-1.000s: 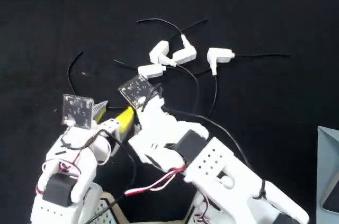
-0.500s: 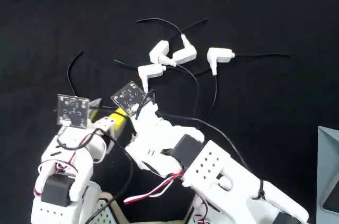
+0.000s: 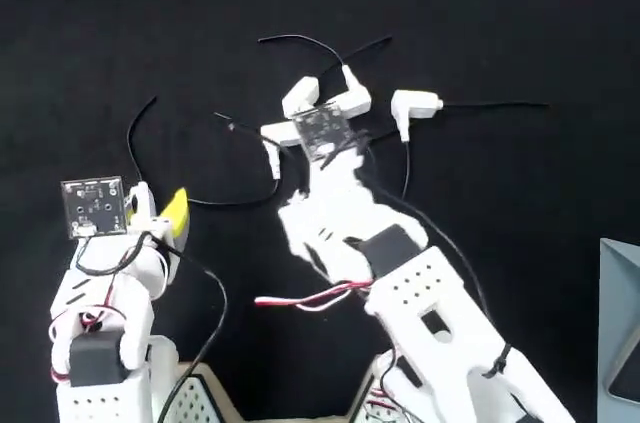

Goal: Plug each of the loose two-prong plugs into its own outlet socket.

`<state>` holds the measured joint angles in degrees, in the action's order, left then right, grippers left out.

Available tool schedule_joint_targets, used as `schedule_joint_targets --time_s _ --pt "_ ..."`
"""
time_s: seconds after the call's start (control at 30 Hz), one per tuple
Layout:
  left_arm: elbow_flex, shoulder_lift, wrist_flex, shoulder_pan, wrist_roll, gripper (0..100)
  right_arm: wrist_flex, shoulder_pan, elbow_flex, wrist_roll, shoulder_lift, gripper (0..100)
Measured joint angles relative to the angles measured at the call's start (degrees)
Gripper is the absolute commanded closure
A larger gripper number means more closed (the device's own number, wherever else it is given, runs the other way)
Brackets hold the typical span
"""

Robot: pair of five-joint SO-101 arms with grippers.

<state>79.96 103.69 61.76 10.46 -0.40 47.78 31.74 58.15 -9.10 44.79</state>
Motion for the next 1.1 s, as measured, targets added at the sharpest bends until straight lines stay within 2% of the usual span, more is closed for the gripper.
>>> schedule_joint_targets --time_s 0.2,0.53,0.67,0.9,1.1 --pt "-6.3 -7.1 4.0 0.0 -2.2 75 -8.0 -3.9 3.3 0.0 0.0 98.5" --pt "-23.3 -39.3 4.6 0.0 -2.3 75 -8.7 -4.4 3.3 0.0 0.0 98.5" --pt "-25.9 -49.1 4.6 0.0 -2.5 75 -8.7 -4.5 3.3 0.0 0.0 98.5" --pt "-28.0 -61.2 4.6 0.0 -8.5 75 -8.7 -4.5 3.3 0.0 0.0 98.5" --pt "-31.6 -69.2 4.6 3.7 -9.5 75 -8.9 -4.5 3.9 0.0 0.0 98.5"
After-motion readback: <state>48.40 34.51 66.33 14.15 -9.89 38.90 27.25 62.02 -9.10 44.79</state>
